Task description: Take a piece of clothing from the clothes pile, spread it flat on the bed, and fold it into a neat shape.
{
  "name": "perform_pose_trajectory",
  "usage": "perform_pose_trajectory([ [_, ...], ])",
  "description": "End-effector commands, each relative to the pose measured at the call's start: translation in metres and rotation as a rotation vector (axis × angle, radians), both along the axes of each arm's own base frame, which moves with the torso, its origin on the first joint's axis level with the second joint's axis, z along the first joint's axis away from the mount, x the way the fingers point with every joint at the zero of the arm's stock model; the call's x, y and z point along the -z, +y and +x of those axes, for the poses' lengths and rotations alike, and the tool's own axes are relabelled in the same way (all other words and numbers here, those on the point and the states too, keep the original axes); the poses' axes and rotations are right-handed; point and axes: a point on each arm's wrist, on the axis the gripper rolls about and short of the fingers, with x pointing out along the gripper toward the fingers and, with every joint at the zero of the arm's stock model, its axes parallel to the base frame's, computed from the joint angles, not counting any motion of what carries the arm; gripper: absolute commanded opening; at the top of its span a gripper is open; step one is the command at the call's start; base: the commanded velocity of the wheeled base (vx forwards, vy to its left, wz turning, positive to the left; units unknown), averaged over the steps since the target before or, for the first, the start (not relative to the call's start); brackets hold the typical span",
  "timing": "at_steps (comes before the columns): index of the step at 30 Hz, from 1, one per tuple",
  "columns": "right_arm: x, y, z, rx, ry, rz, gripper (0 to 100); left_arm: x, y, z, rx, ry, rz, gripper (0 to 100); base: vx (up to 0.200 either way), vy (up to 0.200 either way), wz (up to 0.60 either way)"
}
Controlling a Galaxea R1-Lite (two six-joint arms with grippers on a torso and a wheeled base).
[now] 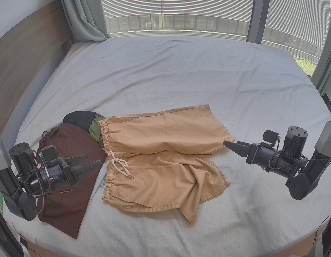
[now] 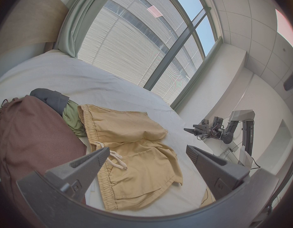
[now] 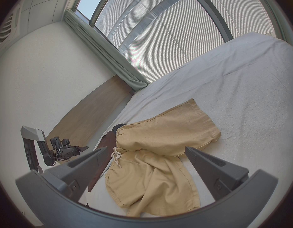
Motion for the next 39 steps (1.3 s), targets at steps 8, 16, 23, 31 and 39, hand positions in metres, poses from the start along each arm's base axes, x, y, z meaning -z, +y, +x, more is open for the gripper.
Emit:
perform_pose_trajectory([
  [8, 0.001, -0.001, -0.004, 0.002, 0.012, -0.003, 100, 0.004, 0.001, -0.011, 0.002, 0.022, 0.015, 100, 0.000, 0.000, 0.00],
  [16, 0.009, -0.001, -0.004, 0.003, 0.047, -0.011, 100, 0.008, -0.001, -0.016, 0.010, 0.037, 0.026, 100, 0.000, 0.000, 0.00],
  [23, 0.028, 0.000, 0.001, 0.005, 0.097, -0.021, 100, 0.018, 0.000, -0.013, 0.030, 0.009, 0.089, 100, 0.000, 0.000, 0.00],
  [31, 0.045, -0.003, 0.002, 0.014, 0.153, -0.034, 100, 0.021, 0.000, -0.013, 0.047, 0.011, 0.093, 100, 0.000, 0.000, 0.00],
  [39, 0.073, -0.004, -0.002, 0.014, 0.250, -0.056, 100, 0.023, 0.001, -0.012, 0.045, 0.015, 0.094, 100, 0.000, 0.000, 0.00],
])
